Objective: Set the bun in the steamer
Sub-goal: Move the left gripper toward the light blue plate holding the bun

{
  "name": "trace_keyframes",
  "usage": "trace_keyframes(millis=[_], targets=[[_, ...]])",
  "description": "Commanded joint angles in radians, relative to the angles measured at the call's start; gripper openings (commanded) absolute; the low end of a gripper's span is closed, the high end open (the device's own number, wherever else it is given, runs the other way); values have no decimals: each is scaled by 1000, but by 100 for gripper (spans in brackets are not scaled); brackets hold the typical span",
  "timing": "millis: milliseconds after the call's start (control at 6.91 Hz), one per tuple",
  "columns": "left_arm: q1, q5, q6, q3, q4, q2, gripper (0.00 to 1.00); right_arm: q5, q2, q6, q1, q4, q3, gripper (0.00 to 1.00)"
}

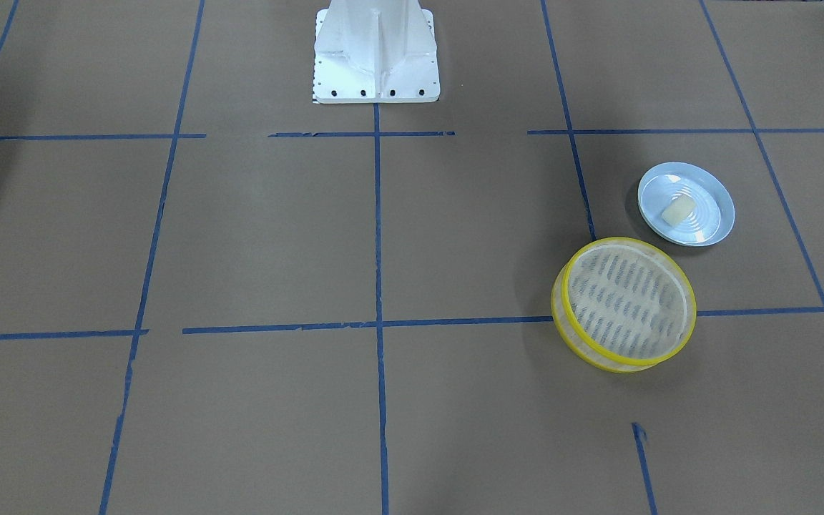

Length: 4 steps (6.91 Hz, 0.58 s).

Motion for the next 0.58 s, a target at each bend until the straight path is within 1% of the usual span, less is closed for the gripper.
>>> trace_keyframes(millis=[0,145,434], targets=[[72,-1,-117,-126,-5,66,100,0,0,0,0,0,0,100],[145,-1,-224,-168,-70,120,100,0,0,0,0,0,0,100],[315,25,-483,-161,-411,270,100,0,0,0,0,0,0,100]])
